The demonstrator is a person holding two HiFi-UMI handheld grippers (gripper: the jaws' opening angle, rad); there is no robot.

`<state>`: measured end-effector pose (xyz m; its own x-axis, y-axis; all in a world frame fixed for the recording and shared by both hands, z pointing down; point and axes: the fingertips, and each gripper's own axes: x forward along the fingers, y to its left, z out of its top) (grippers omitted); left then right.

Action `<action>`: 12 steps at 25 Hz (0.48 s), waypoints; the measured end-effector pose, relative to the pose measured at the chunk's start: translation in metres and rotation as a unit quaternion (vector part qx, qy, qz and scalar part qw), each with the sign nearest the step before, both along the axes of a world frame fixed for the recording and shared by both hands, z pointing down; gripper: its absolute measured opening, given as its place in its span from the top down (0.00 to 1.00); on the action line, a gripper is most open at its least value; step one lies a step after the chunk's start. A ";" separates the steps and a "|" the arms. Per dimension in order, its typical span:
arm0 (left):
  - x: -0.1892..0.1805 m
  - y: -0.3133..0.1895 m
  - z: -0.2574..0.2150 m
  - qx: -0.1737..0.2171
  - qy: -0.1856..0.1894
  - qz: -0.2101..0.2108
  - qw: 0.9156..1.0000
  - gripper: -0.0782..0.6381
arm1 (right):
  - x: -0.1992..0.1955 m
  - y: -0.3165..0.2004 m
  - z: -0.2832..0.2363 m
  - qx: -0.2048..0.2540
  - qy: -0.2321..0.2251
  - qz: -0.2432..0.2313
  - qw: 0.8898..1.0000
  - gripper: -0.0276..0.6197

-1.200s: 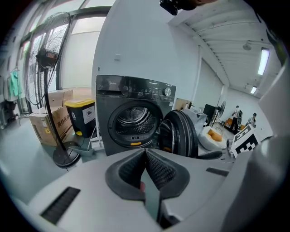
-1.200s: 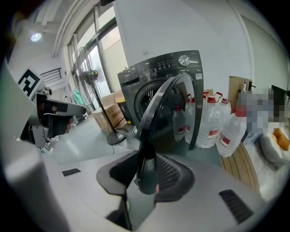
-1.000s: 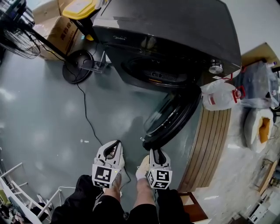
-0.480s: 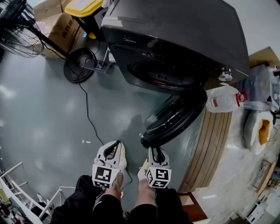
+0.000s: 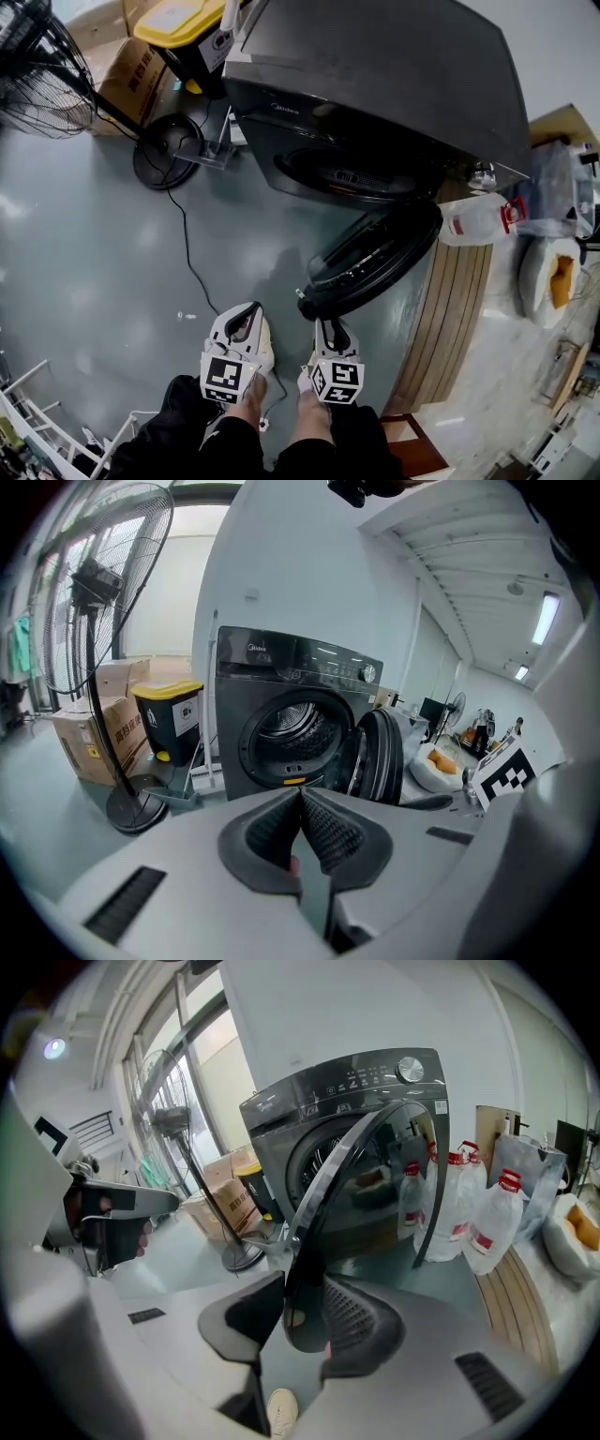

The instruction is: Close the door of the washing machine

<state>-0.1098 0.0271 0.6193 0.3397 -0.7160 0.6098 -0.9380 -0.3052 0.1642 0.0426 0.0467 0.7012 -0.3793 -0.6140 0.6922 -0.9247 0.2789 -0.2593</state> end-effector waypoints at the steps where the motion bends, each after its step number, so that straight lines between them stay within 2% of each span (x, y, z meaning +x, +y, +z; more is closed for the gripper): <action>1: -0.002 -0.002 -0.001 0.000 0.001 0.002 1.000 0.86 | -0.003 -0.002 0.000 -0.001 0.000 0.000 1.000 0.74; 12: -0.031 -0.014 -0.002 0.007 0.008 0.018 1.000 0.86 | -0.033 -0.021 -0.002 0.000 0.005 0.021 1.000 0.74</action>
<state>-0.1406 0.0130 0.6174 0.3753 -0.7108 0.5949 -0.9235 -0.3418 0.1742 0.0099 0.0260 0.6989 -0.3461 -0.6293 0.6958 -0.9381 0.2393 -0.2503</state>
